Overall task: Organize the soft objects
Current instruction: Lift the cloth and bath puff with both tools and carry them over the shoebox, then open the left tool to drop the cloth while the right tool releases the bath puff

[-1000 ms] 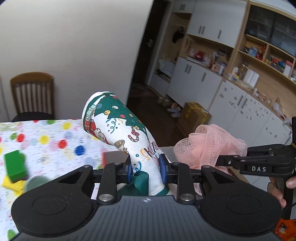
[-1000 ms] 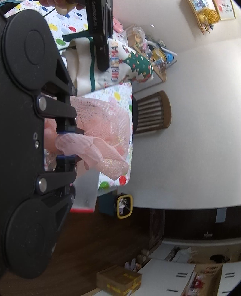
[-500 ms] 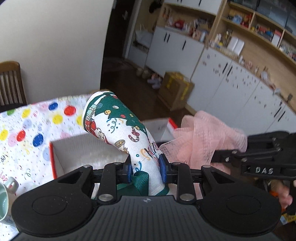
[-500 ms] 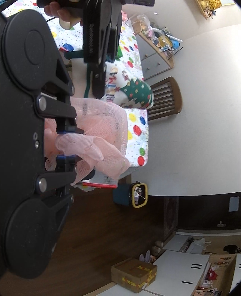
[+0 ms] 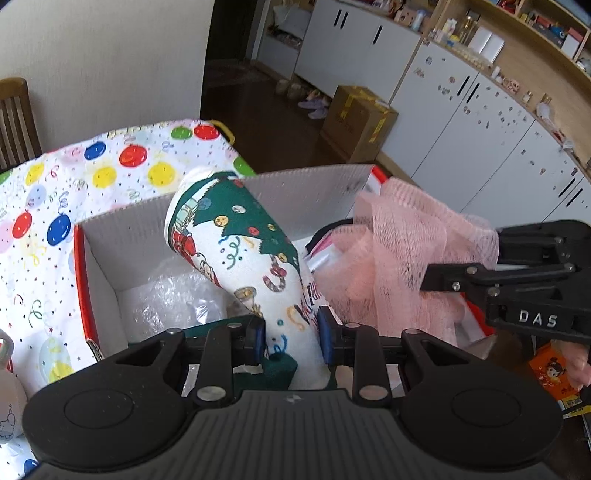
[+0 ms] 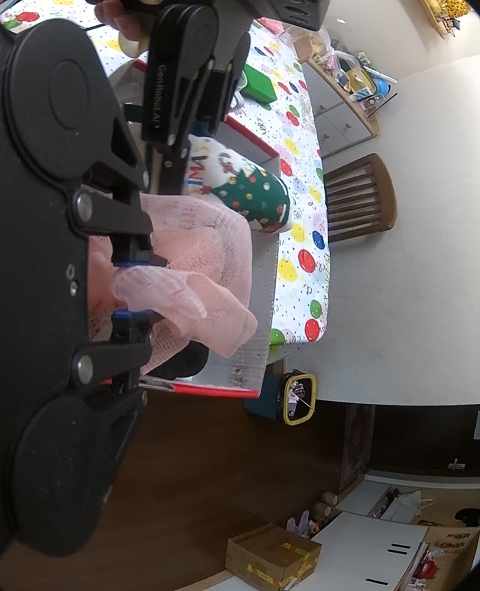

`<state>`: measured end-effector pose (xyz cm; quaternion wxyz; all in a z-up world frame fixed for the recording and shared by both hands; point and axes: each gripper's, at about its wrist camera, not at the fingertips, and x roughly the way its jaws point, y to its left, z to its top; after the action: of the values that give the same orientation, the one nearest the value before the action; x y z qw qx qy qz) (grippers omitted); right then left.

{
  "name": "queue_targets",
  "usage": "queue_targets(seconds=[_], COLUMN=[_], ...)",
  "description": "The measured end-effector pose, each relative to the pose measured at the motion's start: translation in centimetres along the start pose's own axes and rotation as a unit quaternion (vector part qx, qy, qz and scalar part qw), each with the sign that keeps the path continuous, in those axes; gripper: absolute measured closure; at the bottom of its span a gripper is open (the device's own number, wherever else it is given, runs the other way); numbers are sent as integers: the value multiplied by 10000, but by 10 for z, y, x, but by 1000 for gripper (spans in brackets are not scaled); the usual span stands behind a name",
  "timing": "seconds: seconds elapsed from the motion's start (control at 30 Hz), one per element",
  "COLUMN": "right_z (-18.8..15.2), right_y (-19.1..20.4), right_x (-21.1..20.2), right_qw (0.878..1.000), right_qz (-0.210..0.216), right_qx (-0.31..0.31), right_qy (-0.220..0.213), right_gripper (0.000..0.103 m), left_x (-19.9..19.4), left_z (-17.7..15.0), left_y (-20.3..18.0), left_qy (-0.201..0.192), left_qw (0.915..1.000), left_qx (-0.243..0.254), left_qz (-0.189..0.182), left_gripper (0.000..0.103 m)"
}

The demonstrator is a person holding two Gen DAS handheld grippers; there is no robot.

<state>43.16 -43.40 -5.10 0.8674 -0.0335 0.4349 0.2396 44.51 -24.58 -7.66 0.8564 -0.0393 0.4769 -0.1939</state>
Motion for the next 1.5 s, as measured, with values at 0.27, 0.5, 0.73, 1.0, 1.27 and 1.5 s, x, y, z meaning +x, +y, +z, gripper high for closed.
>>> queue_targets(seconds=[0.27, 0.5, 0.73, 1.0, 1.27, 1.5], right_z=[-7, -12, -11, -7, -2, 1], right_y=[2, 2, 4, 2, 6, 17], right_x=[13, 14, 6, -7, -25, -44], right_qw=[9998, 9998, 9998, 9999, 9994, 9982], right_qz=[38, 86, 77, 74, 209, 356], right_qx=[-149, -129, -143, -122, -189, -329], right_qy=[126, 157, 94, -44, -201, -364], right_gripper=[80, 76, 47, 39, 27, 20], left_x=[12, 15, 6, -12, -41, -72], left_z=[-5, -10, -11, -12, -16, -24], left_y=[6, -1, -8, -11, -17, -22], left_qy=[330, 452, 337, 106, -237, -619], left_qw=[9993, 9987, 9985, 9986, 9980, 9961], left_qx=[-173, 2, 70, 74, 72, -19], left_qz=[51, 239, 433, 520, 577, 623], left_gripper=[76, 75, 41, 41, 39, 35])
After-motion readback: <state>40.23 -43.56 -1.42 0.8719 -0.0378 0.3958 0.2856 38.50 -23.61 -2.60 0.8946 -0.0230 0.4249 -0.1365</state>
